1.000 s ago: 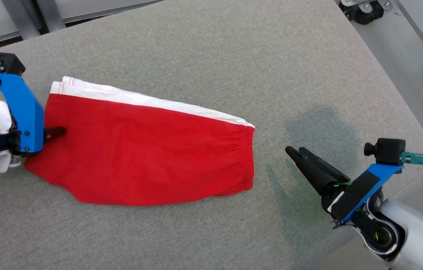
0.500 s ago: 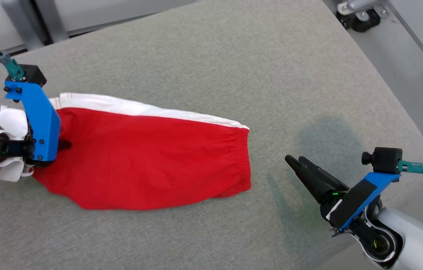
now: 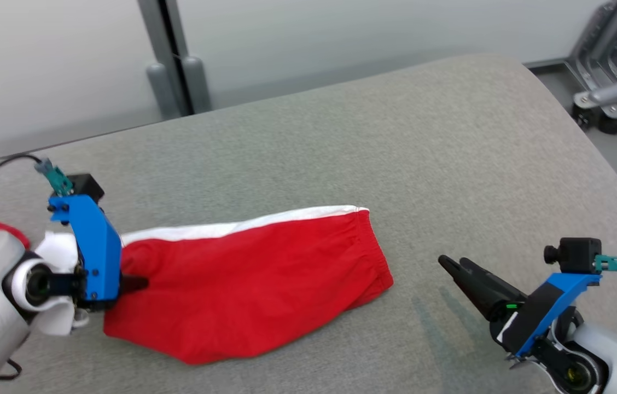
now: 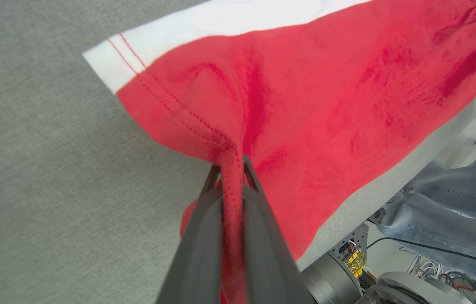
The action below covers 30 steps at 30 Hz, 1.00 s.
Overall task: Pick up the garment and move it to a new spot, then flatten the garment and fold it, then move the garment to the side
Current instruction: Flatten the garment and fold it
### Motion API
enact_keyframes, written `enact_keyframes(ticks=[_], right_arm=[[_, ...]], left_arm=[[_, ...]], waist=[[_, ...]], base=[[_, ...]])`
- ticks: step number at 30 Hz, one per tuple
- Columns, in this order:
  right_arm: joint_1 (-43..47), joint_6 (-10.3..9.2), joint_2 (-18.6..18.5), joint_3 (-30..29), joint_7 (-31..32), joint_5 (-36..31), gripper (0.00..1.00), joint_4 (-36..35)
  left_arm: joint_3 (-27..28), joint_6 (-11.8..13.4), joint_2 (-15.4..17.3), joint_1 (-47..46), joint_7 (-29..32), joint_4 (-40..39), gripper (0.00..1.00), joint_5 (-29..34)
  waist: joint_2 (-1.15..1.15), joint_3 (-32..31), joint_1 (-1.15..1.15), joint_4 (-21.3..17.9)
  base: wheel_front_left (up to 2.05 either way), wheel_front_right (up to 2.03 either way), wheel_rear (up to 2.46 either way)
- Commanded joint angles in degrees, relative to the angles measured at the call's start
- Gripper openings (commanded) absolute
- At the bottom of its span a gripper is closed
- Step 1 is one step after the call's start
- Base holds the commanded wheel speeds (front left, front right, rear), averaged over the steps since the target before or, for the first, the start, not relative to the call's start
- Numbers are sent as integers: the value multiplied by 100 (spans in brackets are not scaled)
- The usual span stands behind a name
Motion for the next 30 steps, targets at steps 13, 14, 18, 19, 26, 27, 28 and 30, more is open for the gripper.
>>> enact_keyframes(ticks=[13, 14, 18, 19, 26, 27, 28, 30], right_arm=[[34, 1, -234, 49, 127, -80, 100, 57], [46, 1, -242, 56, 113, -108, 100, 66], [69, 1, -283, 35, -26, -227, 100, 95], [58, 1, -285, 25, -85, -289, 100, 84], [145, 1, -202, -419, -475, -756, 100, 107], [185, 1, -184, -538, -496, -842, 100, 144], [199, 1, -147, -691, -505, -982, 100, 186], [240, 1, -18, -1283, -509, -1392, 100, 286]], left_arm=[[-17, 109, -98, 829, -823, -233, 100, 49], [-1, 60, -89, 856, -898, -232, 100, 70], [95, -38, 18, 719, -1480, -264, 100, 419], [160, 5, 44, 675, -1771, -280, 100, 566], [622, 559, 138, 892, -4067, -632, 100, 1424], [662, 662, 144, 946, -4317, -697, 100, 1517], [685, 765, 169, 1022, -4509, -743, 100, 1590], [716, 958, 242, 1121, -4857, -877, 100, 1758]], waist=[[1, -475, 1, 564], [1, -519, 1, 595], [1, -670, 1, 720], [1, -696, 1, 748], [1, -749, 1, 989], [1, -755, 1, 1042], [1, -767, 1, 1089], [1, -774, 1, 1173]], base=[[0, 0, 0], [0, 0, 0], [0, 0, 0], [0, 0, 0], [0, 0, 0], [0, 0, 0], [0, 0, 0], [0, 0, 0]])
